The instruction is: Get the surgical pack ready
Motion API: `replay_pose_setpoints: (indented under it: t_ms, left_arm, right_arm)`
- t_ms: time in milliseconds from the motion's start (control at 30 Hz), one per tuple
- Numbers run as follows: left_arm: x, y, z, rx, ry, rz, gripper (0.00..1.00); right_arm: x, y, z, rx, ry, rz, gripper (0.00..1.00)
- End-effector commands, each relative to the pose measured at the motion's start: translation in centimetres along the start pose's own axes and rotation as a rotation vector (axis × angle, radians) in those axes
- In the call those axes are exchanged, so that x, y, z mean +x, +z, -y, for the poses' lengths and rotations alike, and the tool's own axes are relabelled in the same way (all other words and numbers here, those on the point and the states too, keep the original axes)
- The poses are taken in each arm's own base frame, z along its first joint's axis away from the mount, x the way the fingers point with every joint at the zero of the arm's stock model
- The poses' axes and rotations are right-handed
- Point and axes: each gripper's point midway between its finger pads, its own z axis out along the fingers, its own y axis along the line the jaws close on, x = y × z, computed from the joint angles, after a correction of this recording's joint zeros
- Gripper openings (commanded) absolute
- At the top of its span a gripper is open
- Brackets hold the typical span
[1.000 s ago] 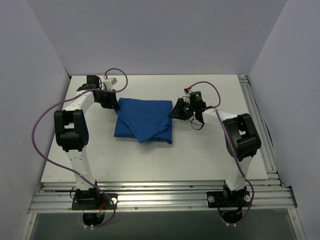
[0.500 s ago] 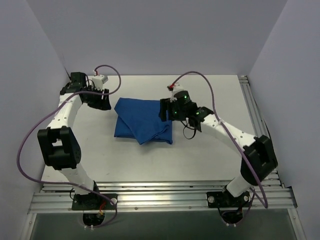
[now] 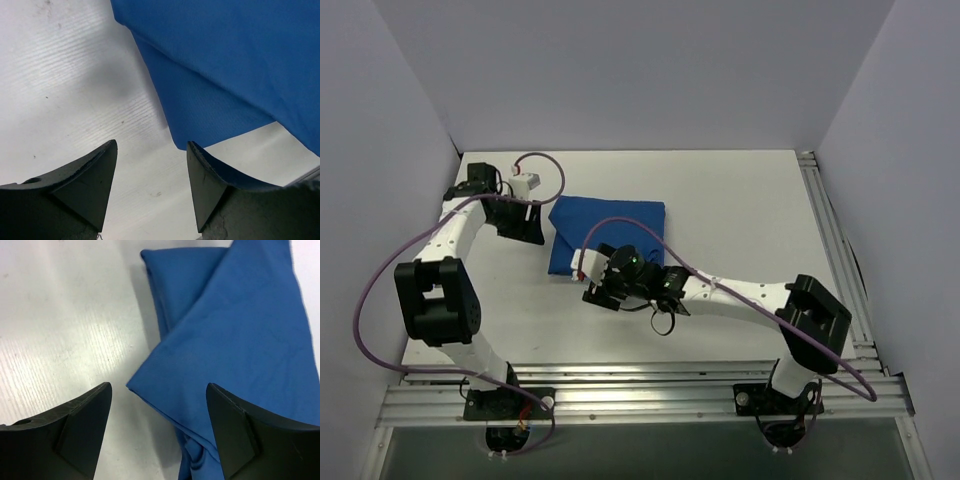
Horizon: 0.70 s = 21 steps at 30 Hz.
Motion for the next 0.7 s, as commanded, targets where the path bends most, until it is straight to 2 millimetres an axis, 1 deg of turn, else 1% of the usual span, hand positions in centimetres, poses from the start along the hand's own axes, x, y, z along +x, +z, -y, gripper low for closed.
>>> replay_pose_setpoints:
  t_ms: [0, 33, 67, 100, 133, 167, 233, 267, 333, 367, 400, 433, 467, 500, 533, 667]
  left_arm:
    - [0.4, 0.4, 0.7, 0.036, -0.046, -0.001, 0.67]
    - [0.3, 0.8, 0.4, 0.029, -0.055, 0.005, 0.67]
    - [0.7, 1.5, 0.1, 0.023, -0.086, -0.010, 0.67]
    - [0.8, 1.9, -0.1, 0.018, -0.098, -0.011, 0.67]
    - [0.7, 2.3, -0.3, 0.015, -0.100, -0.010, 0.67]
    - [1.1, 3.0, -0.4, 0.027, -0.114, -0.026, 0.67]
    - [1.1, 3.4, -0.5, 0.032, -0.122, -0.034, 0.67]
    - [1.3, 3.8, -0.7, 0.024, -0.125, -0.047, 0.67]
    - [1.2, 3.9, -1.2, 0.003, -0.126, -0.047, 0.67]
    - [1.2, 3.9, -1.3, -0.002, -0.129, -0.048, 0.67]
    - [1.1, 4.0, -1.3, -0.004, -0.128, -0.046, 0.67]
    - [1.1, 3.9, -1.3, -0.001, -0.129, -0.043, 0.67]
    - [1.0, 3.9, -1.1, 0.006, -0.127, -0.041, 0.67]
    - [1.0, 3.8, -0.9, 0.012, -0.127, -0.039, 0.66]
    - [1.0, 3.8, -0.7, 0.023, -0.127, -0.042, 0.66]
    - [1.4, 4.1, -0.8, 0.025, -0.134, -0.057, 0.66]
  right_arm:
    - [-2.0, 1.1, 0.3, 0.021, -0.119, 0.033, 0.72]
    - [-1.6, 1.6, -0.2, 0.018, -0.121, 0.023, 0.72]
    - [-1.3, 1.8, 0.2, 0.055, -0.112, 0.013, 0.72]
    - [-0.6, 2.2, 0.1, 0.064, -0.112, -0.007, 0.72]
    - [-0.4, 2.4, -0.1, 0.074, -0.117, -0.018, 0.72]
    - [0.0, 2.4, 0.2, 0.106, -0.121, -0.042, 0.72]
    - [0.4, 2.7, -0.5, 0.112, -0.143, -0.061, 0.72]
    - [0.5, 2.7, 0.1, 0.159, -0.149, -0.073, 0.71]
    - [1.5, 3.2, 0.5, 0.205, -0.149, -0.106, 0.68]
    - [1.5, 3.3, 1.0, 0.233, -0.143, -0.121, 0.63]
    - [1.9, 3.1, 1.9, 0.294, -0.141, -0.155, 0.46]
    - [2.5, 3.3, 2.2, 0.323, -0.127, -0.183, 0.30]
    - [2.6, 3.2, 2.7, 0.356, -0.118, -0.200, 0.15]
    - [2.5, 3.0, 3.2, 0.386, -0.109, -0.204, 0.02]
    - [2.5, 2.9, 3.2, 0.389, -0.105, -0.201, 0.00]
    - [2.4, 2.6, 2.9, 0.382, -0.091, -0.174, 0.00]
